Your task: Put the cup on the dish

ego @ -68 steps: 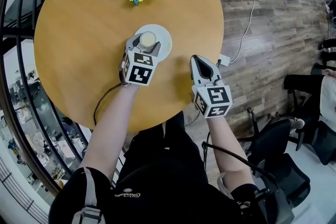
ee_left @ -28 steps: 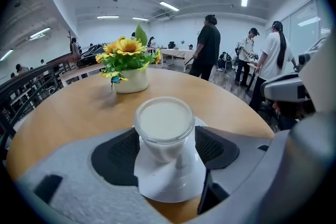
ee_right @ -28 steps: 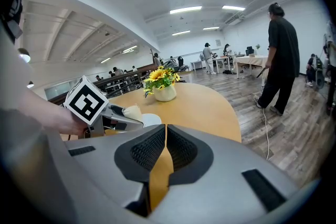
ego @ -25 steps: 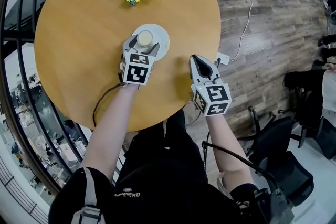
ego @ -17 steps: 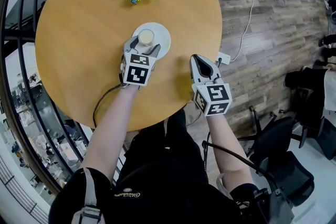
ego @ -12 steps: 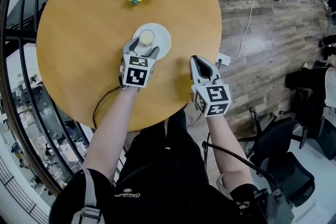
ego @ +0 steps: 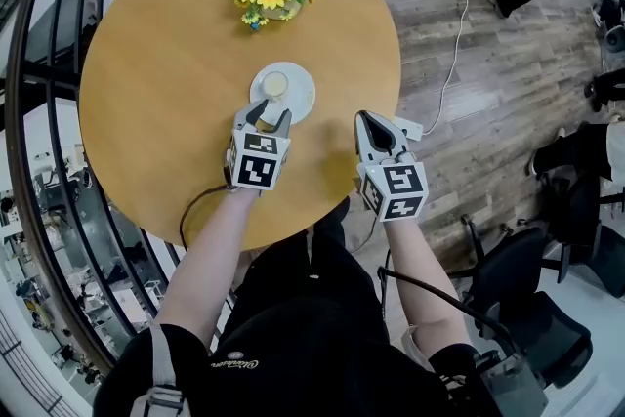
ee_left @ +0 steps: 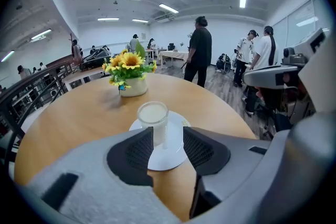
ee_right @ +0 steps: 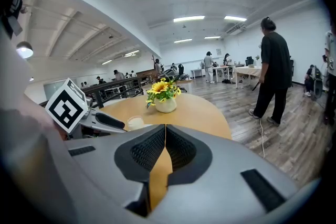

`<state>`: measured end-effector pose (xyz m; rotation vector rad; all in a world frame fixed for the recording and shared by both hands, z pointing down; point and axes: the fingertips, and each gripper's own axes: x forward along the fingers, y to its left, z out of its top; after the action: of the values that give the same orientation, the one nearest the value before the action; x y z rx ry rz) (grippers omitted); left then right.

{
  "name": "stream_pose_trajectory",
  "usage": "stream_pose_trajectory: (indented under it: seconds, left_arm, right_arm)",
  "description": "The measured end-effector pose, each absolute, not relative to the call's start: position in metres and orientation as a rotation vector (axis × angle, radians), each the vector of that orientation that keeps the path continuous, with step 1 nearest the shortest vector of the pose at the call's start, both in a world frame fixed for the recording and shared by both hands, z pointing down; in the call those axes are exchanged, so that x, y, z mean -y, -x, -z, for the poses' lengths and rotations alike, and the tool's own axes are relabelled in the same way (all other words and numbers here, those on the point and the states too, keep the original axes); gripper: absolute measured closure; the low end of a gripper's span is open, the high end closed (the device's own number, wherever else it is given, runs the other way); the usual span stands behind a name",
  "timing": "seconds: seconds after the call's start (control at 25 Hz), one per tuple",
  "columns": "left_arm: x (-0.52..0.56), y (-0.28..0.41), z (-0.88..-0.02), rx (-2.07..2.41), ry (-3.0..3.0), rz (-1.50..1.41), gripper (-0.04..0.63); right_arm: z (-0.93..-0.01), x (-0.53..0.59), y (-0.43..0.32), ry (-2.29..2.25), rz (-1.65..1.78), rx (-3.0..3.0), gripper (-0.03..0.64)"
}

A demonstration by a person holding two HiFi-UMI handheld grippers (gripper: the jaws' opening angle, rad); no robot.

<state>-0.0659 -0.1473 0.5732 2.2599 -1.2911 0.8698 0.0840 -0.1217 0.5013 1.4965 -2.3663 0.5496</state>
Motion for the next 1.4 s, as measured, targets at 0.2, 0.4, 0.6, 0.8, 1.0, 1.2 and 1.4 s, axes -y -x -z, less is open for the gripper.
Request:
stream_pose_trajectory:
  seconds: [0.2, 0.4, 0.6, 0.8, 1.0, 1.2, 1.4]
  left_arm:
    - [0.144, 0.048, -0.514, 1.321, -2.362, -0.778, 0.488]
    - [0.144, 0.026, -0.447, 1.332, -2.469, -0.625, 0.541]
    - [0.143, 0.008, -0.385, 1.345, -2.582, -0.501, 0.543]
    - [0.138, -0.003, -0.337, 1.35, -2.669, -0.404, 0.543]
    - [0.128, -0.01, -0.308, 1.359, -2.718, -0.345, 0.543]
    - [0.121, -0.009, -0.301, 1.355, -2.734, -0.331, 0.543]
    - [0.114, -0.013, -0.298, 1.358, -2.739, -0.327, 0.543]
  right_arm:
    - [-0.461, 0.126, -0.09, -1.536, -0.472, 2.402, 0.614]
    - [-0.416, 0.123, -0.09, -1.561, -0.386, 2.454, 0.614]
    - [-0.367, 0.115, -0.085, -1.568, -0.3, 2.513, 0.615]
    - [-0.324, 0.113, -0.08, -1.572, -0.223, 2.573, 0.615]
    - [-0.297, 0.106, -0.081, -1.571, -0.131, 2.592, 0.615]
    - [-0.287, 0.101, -0.079, -1.579, -0.103, 2.598, 0.615]
    - [-0.283, 0.095, -0.08, -1.576, -0.081, 2.606, 0.615]
